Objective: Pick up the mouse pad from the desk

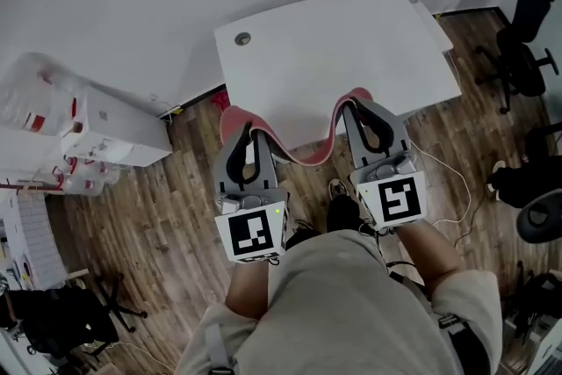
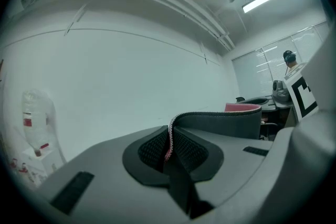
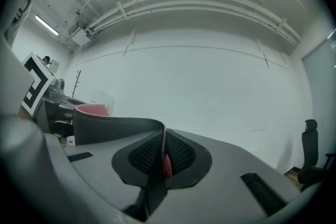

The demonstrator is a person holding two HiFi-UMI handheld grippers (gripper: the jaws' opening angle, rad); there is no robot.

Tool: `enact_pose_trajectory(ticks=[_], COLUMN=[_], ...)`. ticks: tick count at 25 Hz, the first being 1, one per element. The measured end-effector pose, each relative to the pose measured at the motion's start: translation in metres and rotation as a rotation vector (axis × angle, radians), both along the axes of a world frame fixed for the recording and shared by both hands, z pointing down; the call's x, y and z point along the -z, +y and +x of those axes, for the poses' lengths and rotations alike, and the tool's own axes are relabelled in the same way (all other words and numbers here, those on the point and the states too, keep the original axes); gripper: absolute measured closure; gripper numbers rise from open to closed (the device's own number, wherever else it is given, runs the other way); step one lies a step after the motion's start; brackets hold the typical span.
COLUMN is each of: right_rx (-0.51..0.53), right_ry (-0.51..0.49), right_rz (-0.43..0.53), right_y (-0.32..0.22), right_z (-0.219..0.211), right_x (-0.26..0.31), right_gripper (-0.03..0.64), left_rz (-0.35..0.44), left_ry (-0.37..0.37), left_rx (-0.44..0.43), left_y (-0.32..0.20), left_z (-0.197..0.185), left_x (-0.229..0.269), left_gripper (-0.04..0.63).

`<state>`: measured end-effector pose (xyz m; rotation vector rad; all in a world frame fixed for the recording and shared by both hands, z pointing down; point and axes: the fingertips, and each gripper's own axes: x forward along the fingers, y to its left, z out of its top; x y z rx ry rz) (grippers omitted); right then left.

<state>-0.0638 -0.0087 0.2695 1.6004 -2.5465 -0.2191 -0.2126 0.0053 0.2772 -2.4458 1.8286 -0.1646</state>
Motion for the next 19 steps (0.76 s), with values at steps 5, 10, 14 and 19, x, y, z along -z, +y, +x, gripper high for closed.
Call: enact_pose_trajectory(ticks=[5, 10, 14, 19], right_rx=[-0.016, -0.027, -0.041, -0.057], right_ry=[0.008, 0.013, 0.007, 0.012], right_rz=[-0.01, -0.001, 0.001, -0.003], right_y=[0.022, 0.038, 0.049, 0.064], right_z=[-0.013, -0.017, -0.011, -0.004], right_x=[-0.002, -0.003, -0.003, -0.007], right_gripper=[0.565, 0.565, 0.565, 0.565], left_rz=[0.007, 0.014, 0.02, -0.037], left_ry=[0.013, 0.011, 0.011, 0.03], left_rx=[-0.022, -0.055, -0.08, -0.097], left_y=[0.018, 0.033, 0.044, 0.055], left_z=[-0.011, -0.011, -0.004, 0.007], left_x=[-0.002, -0.004, -0.006, -0.006], left_gripper=[0.563, 0.563, 0.563, 0.563])
